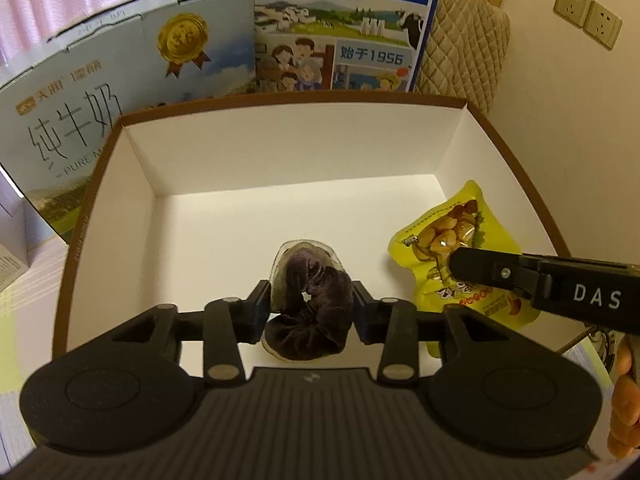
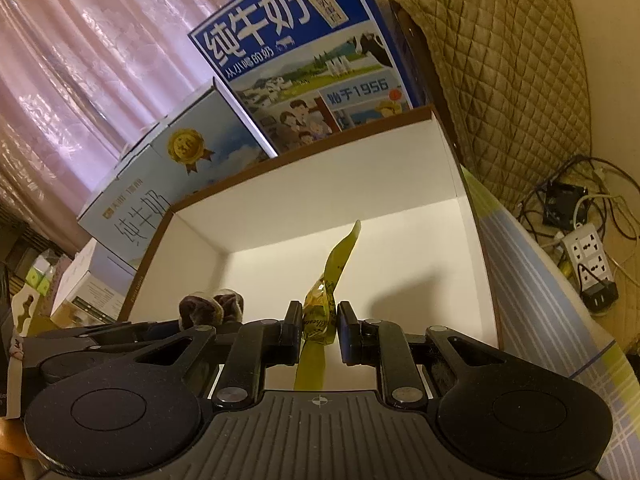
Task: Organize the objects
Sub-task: 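Carry both held items over the open brown box, then open both grippers to drop the scrunchie and snack packet into the box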
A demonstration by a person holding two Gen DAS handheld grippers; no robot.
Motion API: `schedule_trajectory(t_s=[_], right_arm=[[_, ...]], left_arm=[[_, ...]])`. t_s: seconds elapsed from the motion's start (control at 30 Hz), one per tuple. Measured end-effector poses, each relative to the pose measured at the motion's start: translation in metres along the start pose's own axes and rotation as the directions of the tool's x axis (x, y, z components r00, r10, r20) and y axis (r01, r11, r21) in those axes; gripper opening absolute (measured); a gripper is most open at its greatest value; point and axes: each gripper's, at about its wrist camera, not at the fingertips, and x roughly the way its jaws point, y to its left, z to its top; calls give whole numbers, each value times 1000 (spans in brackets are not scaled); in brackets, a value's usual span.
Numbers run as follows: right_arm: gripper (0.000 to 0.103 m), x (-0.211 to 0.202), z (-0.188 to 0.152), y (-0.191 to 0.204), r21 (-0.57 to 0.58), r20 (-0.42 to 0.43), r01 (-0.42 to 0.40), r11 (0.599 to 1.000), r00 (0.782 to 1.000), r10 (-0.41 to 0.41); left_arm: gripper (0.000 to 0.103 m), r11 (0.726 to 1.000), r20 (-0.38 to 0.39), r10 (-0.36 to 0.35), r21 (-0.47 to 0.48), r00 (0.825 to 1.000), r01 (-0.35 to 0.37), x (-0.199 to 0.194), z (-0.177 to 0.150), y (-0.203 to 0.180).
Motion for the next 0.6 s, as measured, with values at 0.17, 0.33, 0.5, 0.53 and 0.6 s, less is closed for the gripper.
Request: schedule_trajectory(t_s=[0.17, 0.33, 0.5, 0.53, 0.6], right_arm=[[15, 3, 0, -2, 4, -5, 4, 1000, 1000, -3], [15, 4, -1, -1, 5, -10, 1, 1000, 1000, -1], [16, 1, 0, 1, 10, 14, -37, 999, 999, 37], [18, -1, 1, 2, 9, 20, -38, 999, 999, 38], [28, -3, 2, 4, 4, 24, -39, 999, 999, 38]], left_arm=[[55, 1000, -17, -7, 5, 1000, 7, 4, -2, 1], [66, 1000, -21, -1, 7, 1000, 1, 2, -4, 5], [72, 1000, -18, 10, -6, 1000, -10, -3, -5, 9], [73, 1000, -17, 9, -8, 1000, -9, -4, -5, 9], [74, 1000, -12, 7, -11, 1000, -7, -8, -5, 11]])
